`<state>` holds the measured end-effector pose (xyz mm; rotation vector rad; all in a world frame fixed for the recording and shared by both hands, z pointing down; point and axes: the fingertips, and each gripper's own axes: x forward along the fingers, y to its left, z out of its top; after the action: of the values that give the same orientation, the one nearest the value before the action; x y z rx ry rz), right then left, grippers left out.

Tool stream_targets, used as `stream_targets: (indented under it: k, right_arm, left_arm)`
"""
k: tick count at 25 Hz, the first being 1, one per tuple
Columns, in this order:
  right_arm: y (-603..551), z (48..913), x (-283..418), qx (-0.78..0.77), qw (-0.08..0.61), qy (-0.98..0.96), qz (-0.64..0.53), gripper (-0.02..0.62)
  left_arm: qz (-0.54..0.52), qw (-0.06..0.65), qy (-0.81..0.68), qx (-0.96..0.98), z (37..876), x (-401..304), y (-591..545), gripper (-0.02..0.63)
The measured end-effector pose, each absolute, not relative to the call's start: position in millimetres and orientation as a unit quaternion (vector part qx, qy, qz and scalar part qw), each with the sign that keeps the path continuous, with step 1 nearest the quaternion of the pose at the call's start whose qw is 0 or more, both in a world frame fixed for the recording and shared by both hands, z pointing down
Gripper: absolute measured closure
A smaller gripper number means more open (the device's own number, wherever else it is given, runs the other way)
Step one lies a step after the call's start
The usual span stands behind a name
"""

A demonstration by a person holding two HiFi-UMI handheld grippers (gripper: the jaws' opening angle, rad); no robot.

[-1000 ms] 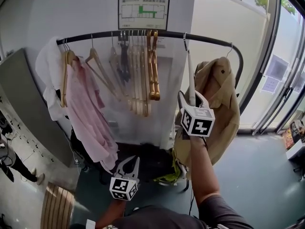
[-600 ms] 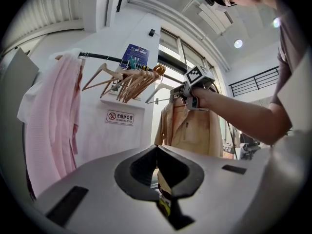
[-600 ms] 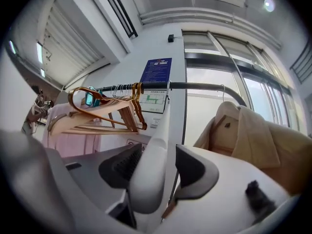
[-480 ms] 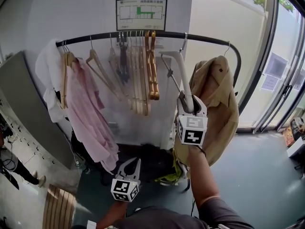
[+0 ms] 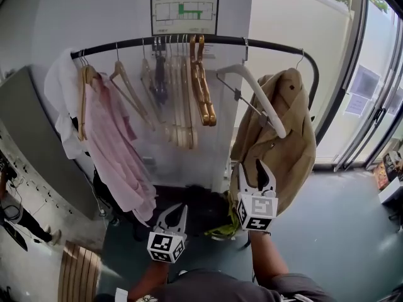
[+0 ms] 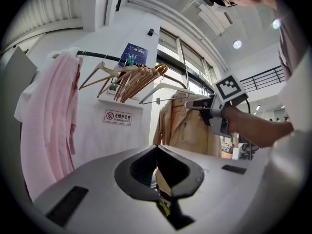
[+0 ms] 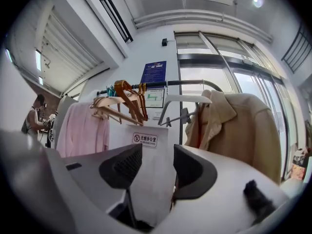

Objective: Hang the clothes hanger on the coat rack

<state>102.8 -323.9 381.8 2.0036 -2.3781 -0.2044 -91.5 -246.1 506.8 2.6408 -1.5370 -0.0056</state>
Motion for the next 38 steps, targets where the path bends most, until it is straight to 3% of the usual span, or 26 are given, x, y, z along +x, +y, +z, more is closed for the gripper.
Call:
stream_targets:
  k: [2, 7, 11, 38]
  right_arm:
    - [-308, 401, 97, 0.636, 0.027, -0.768, -0.075, 0.399]
    - [-270, 438, 85, 0.622, 0.047, -0.778, -0.076, 0.528]
    - [-249, 466, 82, 0.62, 0.038, -0.782, -0.045, 0.575]
    - [-245, 493, 76, 0.61, 0.069, -0.789, -0.03, 0.58]
  left_arm:
    - [-0.004, 0.04, -0.5, 0.865, 504, -90, -247, 0.597]
    - [-0.008, 0.023, -0.498, 0.867, 493, -84, -252, 0.597]
    - [-0.01, 0.011, -0.497, 0.868, 485, -79, -254, 0.595]
    - [-0.002, 0.001, -0.501, 0.865, 489, -74, -246, 0.597]
